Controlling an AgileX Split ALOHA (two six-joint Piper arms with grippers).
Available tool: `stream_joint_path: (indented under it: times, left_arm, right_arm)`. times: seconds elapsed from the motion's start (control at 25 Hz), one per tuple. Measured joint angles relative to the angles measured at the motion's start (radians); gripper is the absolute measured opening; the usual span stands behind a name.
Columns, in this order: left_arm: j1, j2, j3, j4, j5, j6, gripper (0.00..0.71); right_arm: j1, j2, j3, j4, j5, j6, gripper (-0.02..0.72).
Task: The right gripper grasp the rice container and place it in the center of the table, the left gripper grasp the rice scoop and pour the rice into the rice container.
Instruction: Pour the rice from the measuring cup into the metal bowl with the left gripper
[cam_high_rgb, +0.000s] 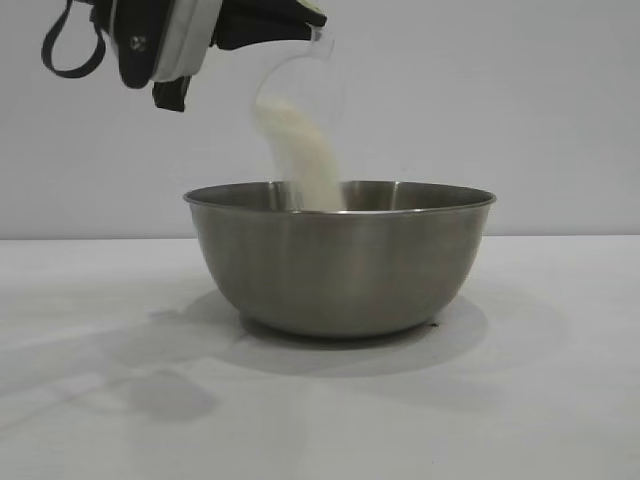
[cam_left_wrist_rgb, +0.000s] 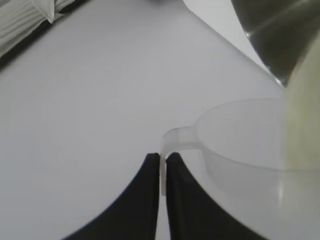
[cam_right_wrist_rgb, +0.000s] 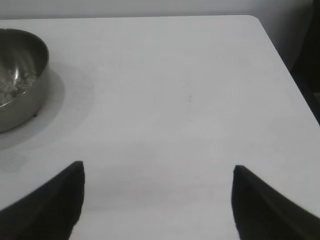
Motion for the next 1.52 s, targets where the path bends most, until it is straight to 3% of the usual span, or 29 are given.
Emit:
stream_joint_path:
  times: [0.4, 0.8, 0.96, 1.2, 1.52]
  left_arm:
    - [-0.002, 0.042, 0.000, 0.025, -0.008, 0.284, 0.000]
    - [-0.010, 0.069, -0.002, 0.020, -0.067, 0.293, 0.000]
    - [-0.010, 0.069, -0.002, -0.036, -0.071, 0.278, 0.000]
    - [-0.010, 0.069, -0.002, -0.125, -0.096, 0.003, 0.000]
    - [-0.010, 0.069, -0.002, -0.263, -0.186, -0.599, 0.000]
  right_arm:
    - [0.000, 0.000, 0.000, 0.000, 0.000, 0.000, 0.520]
    - [0.000, 0.000, 0.000, 0.000, 0.000, 0.000, 0.520]
    - [0.000, 0.000, 0.000, 0.000, 0.000, 0.000, 0.520]
    - [0.000, 0.000, 0.000, 0.000, 0.000, 0.000, 0.520]
    - [0.000, 0.000, 0.000, 0.000, 0.000, 0.000, 0.520]
